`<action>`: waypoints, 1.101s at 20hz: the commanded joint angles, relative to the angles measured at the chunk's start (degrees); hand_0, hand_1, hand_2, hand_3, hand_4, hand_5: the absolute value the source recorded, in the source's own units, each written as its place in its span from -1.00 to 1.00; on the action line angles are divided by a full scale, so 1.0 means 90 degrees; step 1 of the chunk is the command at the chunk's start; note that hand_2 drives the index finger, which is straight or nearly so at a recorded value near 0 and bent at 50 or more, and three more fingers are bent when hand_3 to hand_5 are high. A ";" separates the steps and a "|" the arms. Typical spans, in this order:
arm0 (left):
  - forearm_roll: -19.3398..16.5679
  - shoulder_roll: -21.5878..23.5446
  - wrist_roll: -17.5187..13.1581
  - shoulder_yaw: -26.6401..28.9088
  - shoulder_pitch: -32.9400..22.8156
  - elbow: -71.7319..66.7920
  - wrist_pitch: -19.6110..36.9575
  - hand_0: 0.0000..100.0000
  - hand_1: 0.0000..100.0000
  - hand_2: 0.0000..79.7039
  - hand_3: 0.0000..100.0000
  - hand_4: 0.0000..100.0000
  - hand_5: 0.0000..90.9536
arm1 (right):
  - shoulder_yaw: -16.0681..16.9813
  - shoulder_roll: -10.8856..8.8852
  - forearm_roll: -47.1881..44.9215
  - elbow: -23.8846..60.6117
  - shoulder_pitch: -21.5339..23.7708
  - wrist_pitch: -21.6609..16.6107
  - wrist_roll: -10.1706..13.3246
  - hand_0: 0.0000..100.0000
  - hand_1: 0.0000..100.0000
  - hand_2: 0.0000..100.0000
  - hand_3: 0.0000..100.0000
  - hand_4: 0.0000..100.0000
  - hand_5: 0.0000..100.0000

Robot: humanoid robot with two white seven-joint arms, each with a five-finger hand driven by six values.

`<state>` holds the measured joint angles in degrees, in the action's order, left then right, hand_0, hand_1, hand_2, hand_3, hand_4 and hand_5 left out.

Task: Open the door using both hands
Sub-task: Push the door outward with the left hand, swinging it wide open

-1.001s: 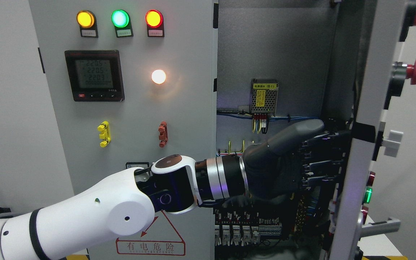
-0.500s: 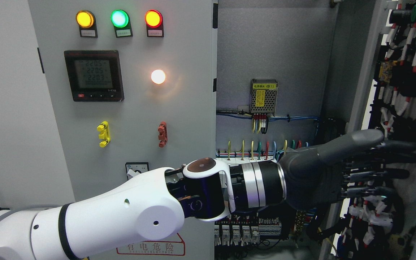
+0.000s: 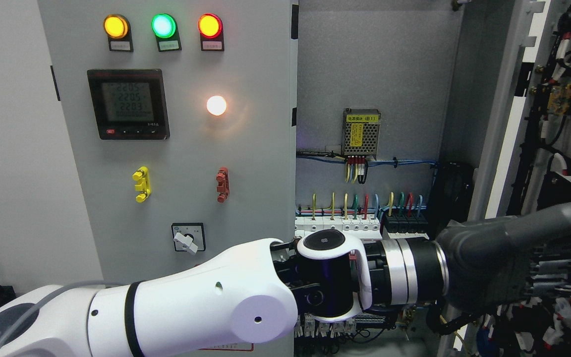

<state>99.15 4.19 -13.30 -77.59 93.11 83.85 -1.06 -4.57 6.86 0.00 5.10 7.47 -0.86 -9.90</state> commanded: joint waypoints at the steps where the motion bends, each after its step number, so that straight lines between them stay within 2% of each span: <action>1: -0.0147 -0.0904 -0.0007 -0.0070 0.0016 -0.0556 0.0001 -0.76 -0.22 -1.00 -1.00 -1.00 -1.00 | 0.0000 0.0000 -0.0195 0.0000 0.0000 -0.0002 -0.0013 -0.76 -0.22 -1.00 -1.00 -1.00 -1.00; 3: -0.0148 -0.0924 0.0041 -0.0148 0.0016 -0.0547 0.0001 -0.76 -0.22 -1.00 -1.00 -1.00 -1.00 | 0.0000 0.0000 -0.0195 0.0000 0.0000 -0.0002 -0.0013 -0.76 -0.22 -1.00 -1.00 -1.00 -1.00; 7: -0.0148 -0.0944 0.0393 -0.0138 0.0016 -0.0518 0.0020 -0.76 -0.22 -1.00 -1.00 -1.00 -1.00 | 0.0000 0.0000 -0.0195 0.0000 0.0000 -0.0002 -0.0013 -0.76 -0.22 -1.00 -1.00 -1.00 -1.00; 22: -0.0186 -0.0915 0.0384 -0.0041 0.0016 -0.0518 0.0001 -0.76 -0.22 -1.00 -1.00 -1.00 -1.00 | 0.0000 0.0000 -0.0195 0.0000 0.0000 -0.0002 -0.0013 -0.76 -0.22 -1.00 -1.00 -1.00 -1.00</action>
<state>97.77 -3.22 -9.71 -78.52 93.28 79.81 -0.94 -4.57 6.86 0.00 5.10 7.47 -0.86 -9.90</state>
